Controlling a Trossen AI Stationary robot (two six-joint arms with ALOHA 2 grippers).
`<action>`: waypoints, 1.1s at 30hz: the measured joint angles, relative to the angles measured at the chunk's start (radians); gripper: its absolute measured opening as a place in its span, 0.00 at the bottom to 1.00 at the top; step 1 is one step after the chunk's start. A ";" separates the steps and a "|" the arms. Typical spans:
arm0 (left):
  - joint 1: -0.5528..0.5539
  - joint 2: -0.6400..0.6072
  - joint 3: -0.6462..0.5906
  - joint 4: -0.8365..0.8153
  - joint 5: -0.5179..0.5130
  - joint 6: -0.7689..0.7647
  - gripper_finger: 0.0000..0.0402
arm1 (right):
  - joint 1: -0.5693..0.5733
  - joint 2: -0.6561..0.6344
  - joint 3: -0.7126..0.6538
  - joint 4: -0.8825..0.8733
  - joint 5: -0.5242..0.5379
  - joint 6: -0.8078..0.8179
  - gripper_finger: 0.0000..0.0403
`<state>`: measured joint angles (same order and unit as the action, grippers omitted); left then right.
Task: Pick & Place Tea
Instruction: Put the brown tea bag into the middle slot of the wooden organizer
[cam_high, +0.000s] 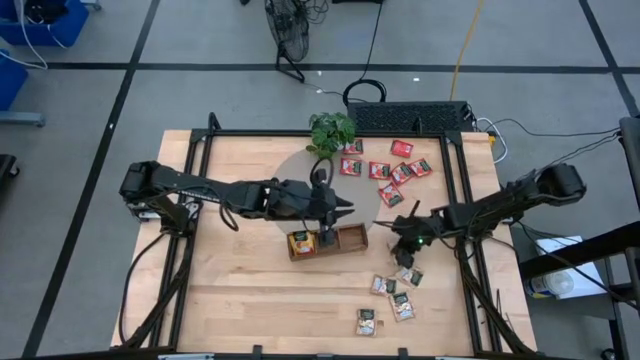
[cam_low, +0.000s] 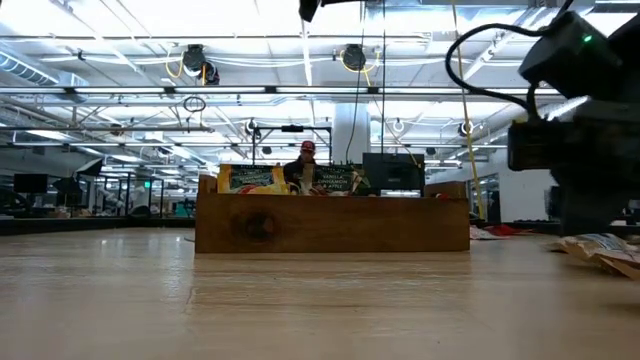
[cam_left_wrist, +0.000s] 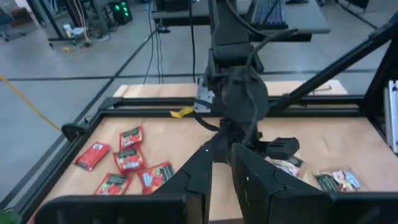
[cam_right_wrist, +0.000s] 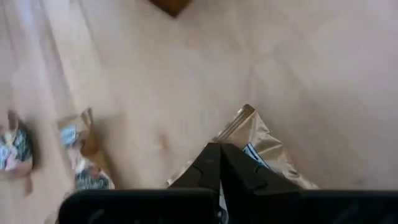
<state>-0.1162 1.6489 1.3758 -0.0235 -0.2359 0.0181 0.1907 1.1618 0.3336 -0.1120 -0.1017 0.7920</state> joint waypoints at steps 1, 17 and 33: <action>0.000 0.000 0.000 0.005 0.000 0.000 0.17 | 0.015 -0.010 0.001 -0.027 0.023 0.017 0.00; 0.006 -0.001 0.000 0.061 0.121 -0.025 0.17 | 0.299 -0.031 0.343 -0.574 0.786 0.010 0.00; 0.146 -0.064 -0.443 0.580 0.269 -0.043 0.17 | 0.110 -0.026 0.313 -1.020 0.718 0.412 0.00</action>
<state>0.0303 1.5850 0.9323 0.5569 0.0332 -0.0250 0.3004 1.1359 0.6470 -1.1320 0.6167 1.2038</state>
